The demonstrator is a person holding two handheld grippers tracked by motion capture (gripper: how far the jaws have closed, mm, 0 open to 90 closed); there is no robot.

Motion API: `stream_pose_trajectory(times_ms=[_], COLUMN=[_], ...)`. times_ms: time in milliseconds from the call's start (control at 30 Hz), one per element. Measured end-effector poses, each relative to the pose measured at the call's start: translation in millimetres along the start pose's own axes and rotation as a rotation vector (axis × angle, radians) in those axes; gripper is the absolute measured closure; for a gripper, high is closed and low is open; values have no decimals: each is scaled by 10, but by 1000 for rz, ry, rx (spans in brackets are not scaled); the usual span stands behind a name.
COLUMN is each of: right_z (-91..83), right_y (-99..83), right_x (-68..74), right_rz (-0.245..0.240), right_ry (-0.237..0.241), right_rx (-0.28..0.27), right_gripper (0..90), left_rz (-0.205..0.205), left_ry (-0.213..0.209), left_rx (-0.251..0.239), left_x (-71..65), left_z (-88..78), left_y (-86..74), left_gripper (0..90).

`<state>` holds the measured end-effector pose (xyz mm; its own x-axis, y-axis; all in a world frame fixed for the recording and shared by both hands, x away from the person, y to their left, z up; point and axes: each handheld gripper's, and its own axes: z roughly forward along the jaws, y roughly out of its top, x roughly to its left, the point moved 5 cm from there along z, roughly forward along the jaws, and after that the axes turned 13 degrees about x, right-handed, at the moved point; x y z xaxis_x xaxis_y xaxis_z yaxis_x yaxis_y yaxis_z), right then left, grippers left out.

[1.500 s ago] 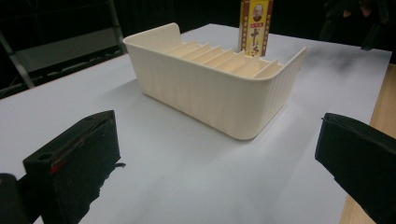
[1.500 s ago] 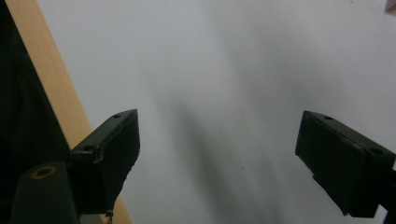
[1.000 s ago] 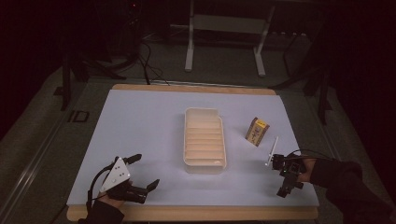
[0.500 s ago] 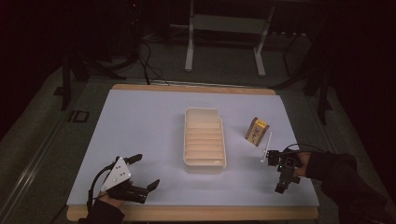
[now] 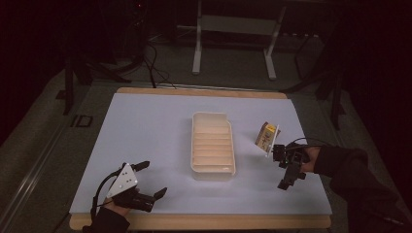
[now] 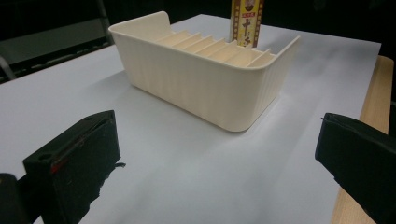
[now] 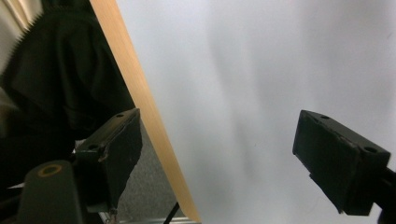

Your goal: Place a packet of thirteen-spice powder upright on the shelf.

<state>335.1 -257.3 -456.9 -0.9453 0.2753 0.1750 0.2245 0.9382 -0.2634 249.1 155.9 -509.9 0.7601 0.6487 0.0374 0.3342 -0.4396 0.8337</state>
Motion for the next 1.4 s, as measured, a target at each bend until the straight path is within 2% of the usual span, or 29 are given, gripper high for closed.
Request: stream_pose_trajectory(times_ms=[167,267,367,467,500,567,600,667,800,933,1000,1067,1100,1133,1200,1233,1300,1333,1367,1400], right_z=[-143,-225,-383,-462,-534,-534,-633,-660,-765,-810,-840,-853,-876,-876,-902,-902,-916,-916,-921,-921], right_y=[74,115,146,151,150,150,145,142,133,135,129,131,129,129,137,137,150,150,155,156], right_x=[8,19,9,-20,-56,-56,-113,-133,-272,-346,-414,-445,-511,-511,-609,-609,-707,-707,-785,-823], right_rz=[-7,-27,-25,-21,-6,-6,6,15,50,61,64,76,91,91,104,104,142,142,181,196], right_ry=[-10,-44,-59,-73,-78,-78,-91,-93,-122,-125,-147,-142,-158,-158,-198,-198,-207,-207,-225,-221], right_rx=[-24,-22,-52,-64,-72,-72,-85,-87,-100,-109,-115,-123,-136,-136,-154,-154,-159,-159,-163,-166], right_gripper=[163,163,163,162,162,162,161,161,162,153,152,153,153,153,153,153,156,156,174,173], left_rz=[8,10,5,7,7,9,11,9,10,11,11,11,11,12,9,9,8,8,8,7], left_ry=[-2,0,1,2,3,2,1,-1,-4,-6,-4,-5,-6,-7,-7,-7,-5,-2,-2,-3], left_rx=[3,9,11,13,13,16,16,17,18,21,22,23,23,23,26,26,25,24,23,22], left_x=[-26,-27,-22,-26,-28,-27,-24,-25,-29,-27,-28,-30,-31,-32,-33,-33,-31,-30,-30,-32], left_z=[6,12,14,14,15,15,18,19,21,20,22,22,22,22,22,22,20,18,16,14], left_y=[6,2,0,-1,-1,-2,-2,-3,-5,-7,-7,-8,-8,-7,-9,-9,-9,-8,-8,-7], left_gripper=[0,0,0,0,0,0,0,0,0,0,0,0,0,0,0,0,0,0,0,0])
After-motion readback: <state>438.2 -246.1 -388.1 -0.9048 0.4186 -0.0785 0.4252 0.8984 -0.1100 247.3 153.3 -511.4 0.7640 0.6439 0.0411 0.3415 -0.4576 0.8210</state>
